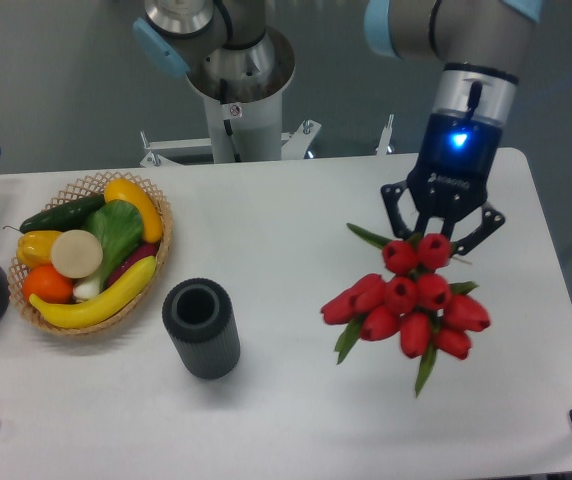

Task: Insert the flowers into the vase
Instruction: 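Carry the red tulip bunch in the gripper toward the black vase, then raise the tulips and position the stems above the vase opening, then lower the tulip stems down into the black vase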

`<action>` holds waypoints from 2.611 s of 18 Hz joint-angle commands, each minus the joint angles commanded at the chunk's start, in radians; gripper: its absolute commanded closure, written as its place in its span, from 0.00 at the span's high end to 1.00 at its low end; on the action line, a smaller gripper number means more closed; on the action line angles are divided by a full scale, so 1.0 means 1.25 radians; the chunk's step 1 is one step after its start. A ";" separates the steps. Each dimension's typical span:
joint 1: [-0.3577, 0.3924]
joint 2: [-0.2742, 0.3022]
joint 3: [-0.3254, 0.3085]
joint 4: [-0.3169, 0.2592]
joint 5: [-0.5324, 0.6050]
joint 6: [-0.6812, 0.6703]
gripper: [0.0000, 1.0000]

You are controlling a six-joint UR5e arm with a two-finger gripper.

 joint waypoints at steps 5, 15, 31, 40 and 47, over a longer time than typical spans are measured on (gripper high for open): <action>-0.015 0.001 -0.016 0.009 -0.186 0.007 0.23; -0.023 0.047 -0.141 0.014 -0.444 0.099 0.22; -0.092 0.050 -0.194 0.012 -0.540 0.117 0.22; -0.112 0.017 -0.191 0.011 -0.539 0.117 0.22; -0.120 -0.013 -0.194 0.011 -0.534 0.117 0.22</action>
